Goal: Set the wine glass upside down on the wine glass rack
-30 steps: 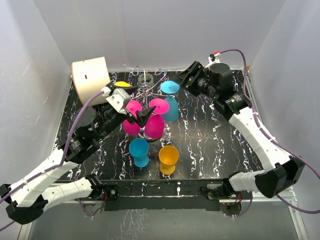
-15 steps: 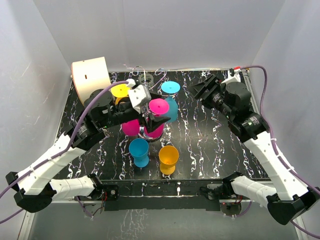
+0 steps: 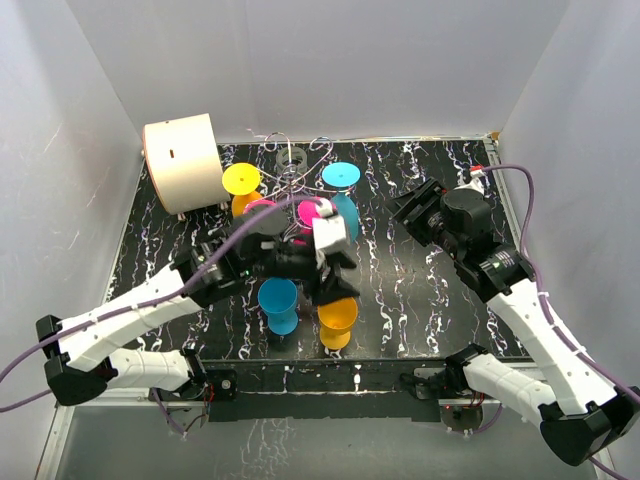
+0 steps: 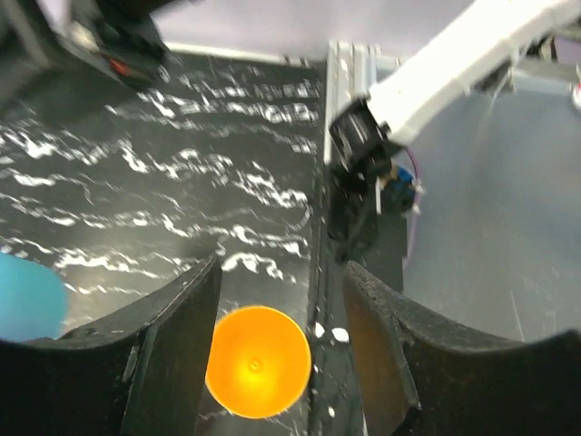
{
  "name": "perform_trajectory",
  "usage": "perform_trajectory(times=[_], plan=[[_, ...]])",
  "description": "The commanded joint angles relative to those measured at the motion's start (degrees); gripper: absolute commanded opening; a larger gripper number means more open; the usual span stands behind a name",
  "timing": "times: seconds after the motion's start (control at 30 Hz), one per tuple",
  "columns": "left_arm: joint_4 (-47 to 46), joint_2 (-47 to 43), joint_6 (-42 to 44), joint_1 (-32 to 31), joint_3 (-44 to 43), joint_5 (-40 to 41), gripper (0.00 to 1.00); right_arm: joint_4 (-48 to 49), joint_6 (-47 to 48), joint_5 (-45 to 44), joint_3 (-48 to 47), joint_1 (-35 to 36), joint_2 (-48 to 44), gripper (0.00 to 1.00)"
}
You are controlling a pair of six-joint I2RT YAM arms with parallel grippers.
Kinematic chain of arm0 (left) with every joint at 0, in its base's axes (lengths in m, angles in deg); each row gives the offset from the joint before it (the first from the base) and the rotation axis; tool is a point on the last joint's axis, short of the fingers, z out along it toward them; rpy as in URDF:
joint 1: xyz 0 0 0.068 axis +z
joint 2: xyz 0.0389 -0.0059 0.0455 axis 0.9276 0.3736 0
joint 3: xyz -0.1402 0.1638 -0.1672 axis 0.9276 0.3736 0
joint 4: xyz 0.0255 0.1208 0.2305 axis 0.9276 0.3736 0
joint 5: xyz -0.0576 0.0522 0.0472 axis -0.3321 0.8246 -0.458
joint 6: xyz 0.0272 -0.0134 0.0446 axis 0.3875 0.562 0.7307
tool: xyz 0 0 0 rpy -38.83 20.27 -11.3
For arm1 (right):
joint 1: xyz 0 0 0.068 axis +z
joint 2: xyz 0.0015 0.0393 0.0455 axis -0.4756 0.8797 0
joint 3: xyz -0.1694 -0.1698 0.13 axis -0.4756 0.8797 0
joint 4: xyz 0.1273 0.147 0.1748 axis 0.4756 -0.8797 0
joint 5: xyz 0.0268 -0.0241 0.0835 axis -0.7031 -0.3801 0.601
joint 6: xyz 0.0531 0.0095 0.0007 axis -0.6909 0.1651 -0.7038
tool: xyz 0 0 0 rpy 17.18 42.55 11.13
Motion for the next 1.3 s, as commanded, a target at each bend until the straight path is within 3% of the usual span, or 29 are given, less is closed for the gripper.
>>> perform_trajectory(times=[0.0,0.37,0.67,0.97,1.27], plan=[[7.2,-2.3,3.4,-6.4,4.4,6.3,0.53,2.7,-1.0,-2.0,0.5,-0.2,-1.0,0.57],[12.3,3.1,9.7,-12.1,11.8,11.1,0.44,3.1,-1.9,-2.1,2.9,-0.2,-2.3,0.57],[12.2,8.5,13.6,-13.0,12.2,13.0,0.35,2.8,-1.6,-2.7,2.7,-0.3,-2.0,0.57],[11.5,8.4,14.1,-13.0,11.0,13.1,0.00,2.9,-1.0,-3.3,2.6,-0.3,-1.4,0.58],[6.2,4.3,12.3,-13.0,7.8,15.7,0.00,2.7,-4.6,-9.3,5.2,-0.3,-7.8,0.58]])
